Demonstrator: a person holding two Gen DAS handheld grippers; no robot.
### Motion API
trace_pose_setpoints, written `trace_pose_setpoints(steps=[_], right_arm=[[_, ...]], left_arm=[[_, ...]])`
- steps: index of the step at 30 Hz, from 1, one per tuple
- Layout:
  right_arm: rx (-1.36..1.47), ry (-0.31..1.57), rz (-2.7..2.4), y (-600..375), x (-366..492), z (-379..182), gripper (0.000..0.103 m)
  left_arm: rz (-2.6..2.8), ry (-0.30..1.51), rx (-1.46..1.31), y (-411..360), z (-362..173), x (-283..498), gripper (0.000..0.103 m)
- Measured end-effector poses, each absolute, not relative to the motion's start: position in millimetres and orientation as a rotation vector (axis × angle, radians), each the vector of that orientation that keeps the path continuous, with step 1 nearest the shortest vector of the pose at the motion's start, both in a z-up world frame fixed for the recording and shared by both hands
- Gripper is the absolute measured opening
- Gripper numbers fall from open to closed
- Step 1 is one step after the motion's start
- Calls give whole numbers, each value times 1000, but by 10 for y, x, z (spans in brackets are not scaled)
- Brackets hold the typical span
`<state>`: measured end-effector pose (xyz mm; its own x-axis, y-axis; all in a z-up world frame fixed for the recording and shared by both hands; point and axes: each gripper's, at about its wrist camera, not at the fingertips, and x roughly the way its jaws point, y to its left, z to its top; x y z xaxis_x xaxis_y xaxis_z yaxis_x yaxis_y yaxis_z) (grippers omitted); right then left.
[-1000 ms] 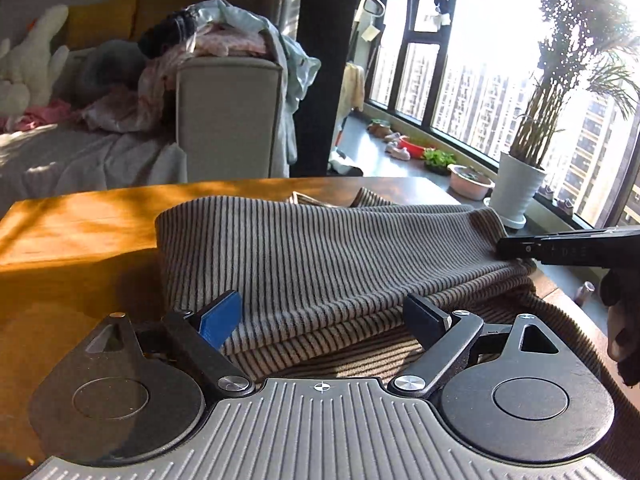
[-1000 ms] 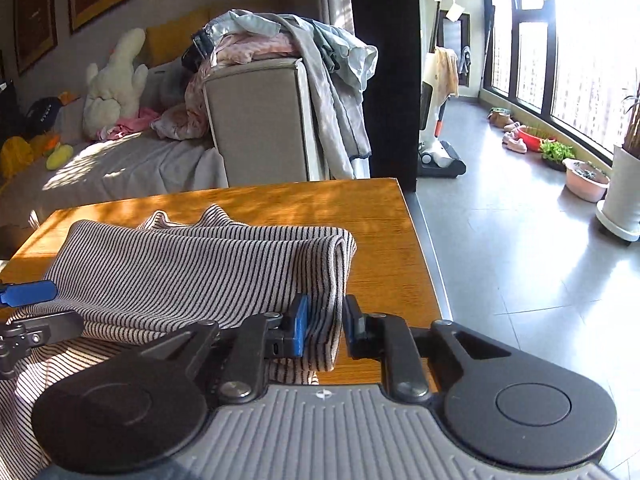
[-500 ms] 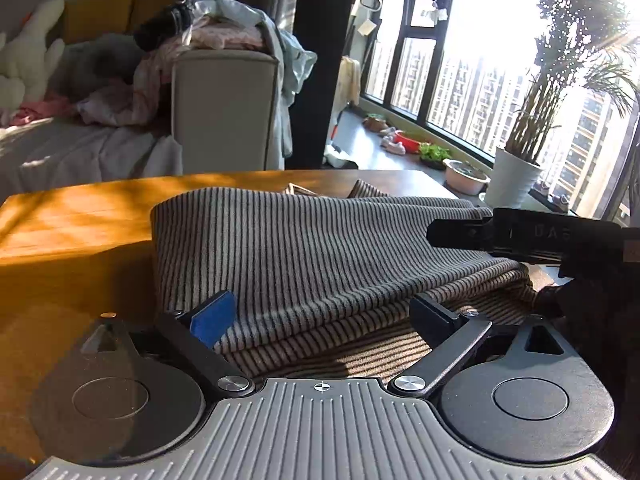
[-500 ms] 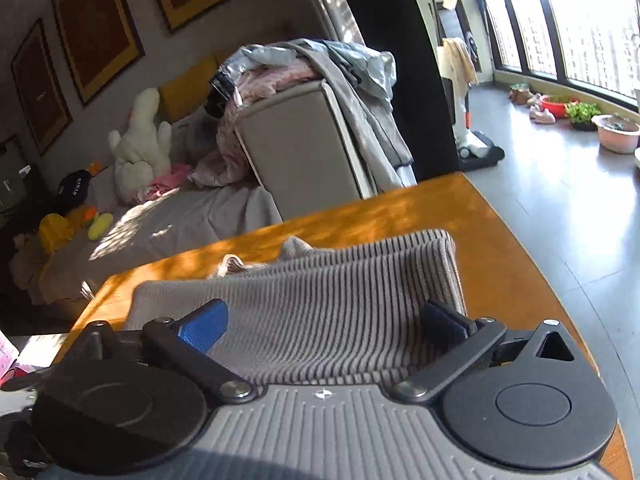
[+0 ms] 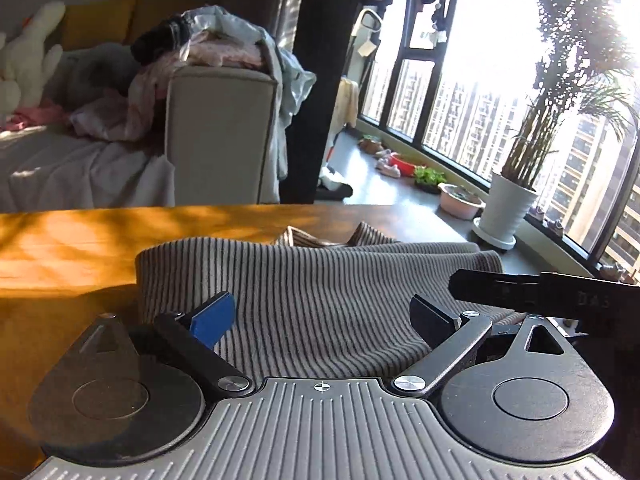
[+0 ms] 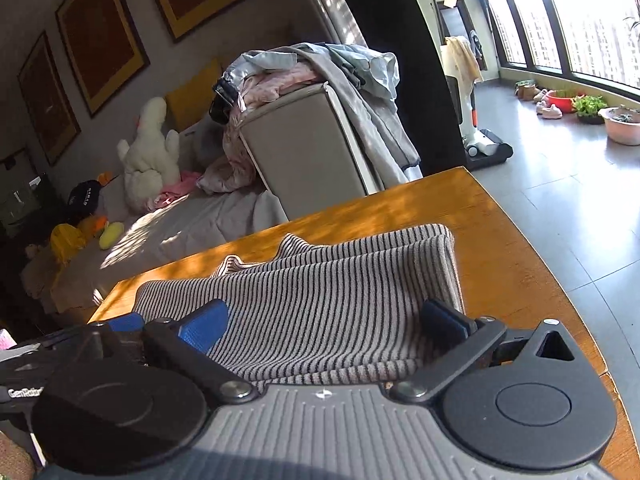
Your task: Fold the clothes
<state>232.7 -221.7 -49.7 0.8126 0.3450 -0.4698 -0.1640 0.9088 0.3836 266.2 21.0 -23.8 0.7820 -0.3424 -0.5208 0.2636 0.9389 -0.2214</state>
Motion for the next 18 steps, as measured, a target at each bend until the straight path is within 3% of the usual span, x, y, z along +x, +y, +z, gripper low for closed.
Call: trace_pose_setpoints(steps=[18], right_arm=[[287, 598, 316, -2133, 2367, -486, 103]], left_arm=[[-299, 575, -186, 316, -260, 2573, 98]])
